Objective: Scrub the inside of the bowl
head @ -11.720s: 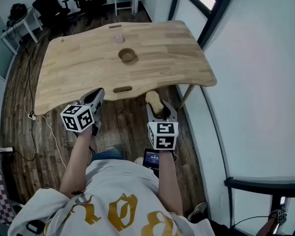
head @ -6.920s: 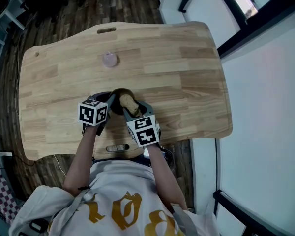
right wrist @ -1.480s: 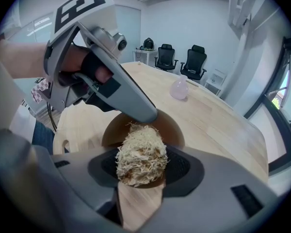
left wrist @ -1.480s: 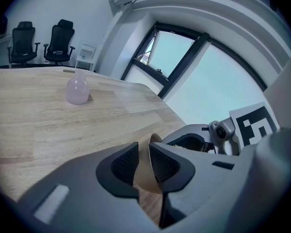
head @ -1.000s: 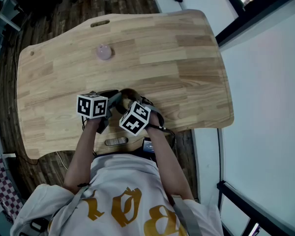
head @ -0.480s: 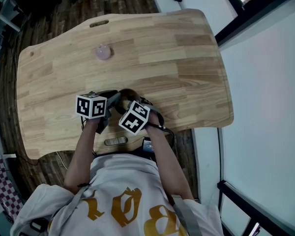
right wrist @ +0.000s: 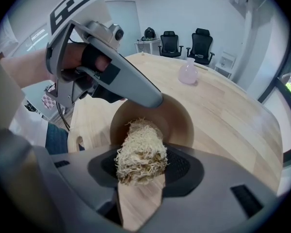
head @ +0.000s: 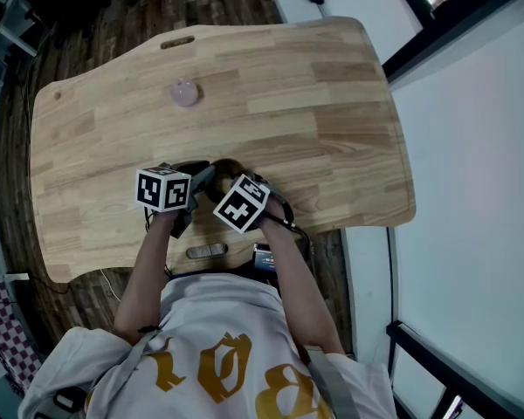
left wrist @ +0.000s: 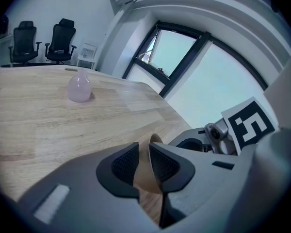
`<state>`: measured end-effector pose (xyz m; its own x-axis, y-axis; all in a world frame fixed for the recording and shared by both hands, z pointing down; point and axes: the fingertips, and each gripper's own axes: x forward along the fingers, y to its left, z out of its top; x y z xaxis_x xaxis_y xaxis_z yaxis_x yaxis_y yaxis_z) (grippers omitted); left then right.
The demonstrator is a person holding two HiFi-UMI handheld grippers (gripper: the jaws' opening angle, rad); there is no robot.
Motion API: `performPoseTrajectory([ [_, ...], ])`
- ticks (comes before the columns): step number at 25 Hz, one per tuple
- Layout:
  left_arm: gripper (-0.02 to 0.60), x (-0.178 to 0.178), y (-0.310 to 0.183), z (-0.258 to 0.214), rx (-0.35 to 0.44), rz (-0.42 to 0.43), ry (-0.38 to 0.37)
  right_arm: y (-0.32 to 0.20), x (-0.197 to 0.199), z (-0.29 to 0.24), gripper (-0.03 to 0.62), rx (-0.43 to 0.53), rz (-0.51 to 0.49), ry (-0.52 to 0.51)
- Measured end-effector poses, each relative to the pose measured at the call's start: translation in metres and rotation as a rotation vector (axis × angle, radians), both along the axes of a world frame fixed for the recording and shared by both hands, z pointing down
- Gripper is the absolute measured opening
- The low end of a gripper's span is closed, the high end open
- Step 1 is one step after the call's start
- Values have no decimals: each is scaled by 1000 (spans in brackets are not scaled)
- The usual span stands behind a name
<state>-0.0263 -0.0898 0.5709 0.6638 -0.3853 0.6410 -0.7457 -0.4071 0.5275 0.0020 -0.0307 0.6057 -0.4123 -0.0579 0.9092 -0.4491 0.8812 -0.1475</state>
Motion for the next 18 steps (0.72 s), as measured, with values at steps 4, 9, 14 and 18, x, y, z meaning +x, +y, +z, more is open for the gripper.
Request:
performPoseTrajectory([
  [4,58,1,0,1,1,7,1,-1,7,5,193,-10,27,27],
  [9,58,4,0,-1,0,10,11,-4,13,6,193,-11,62,42],
  [14,60,5,0,-2,0,10,25,-8,14,6,193,-17,127,32],
  [18,60,5,-2,-2,-4,8,36,-11,15,5,193,-12,146,26],
])
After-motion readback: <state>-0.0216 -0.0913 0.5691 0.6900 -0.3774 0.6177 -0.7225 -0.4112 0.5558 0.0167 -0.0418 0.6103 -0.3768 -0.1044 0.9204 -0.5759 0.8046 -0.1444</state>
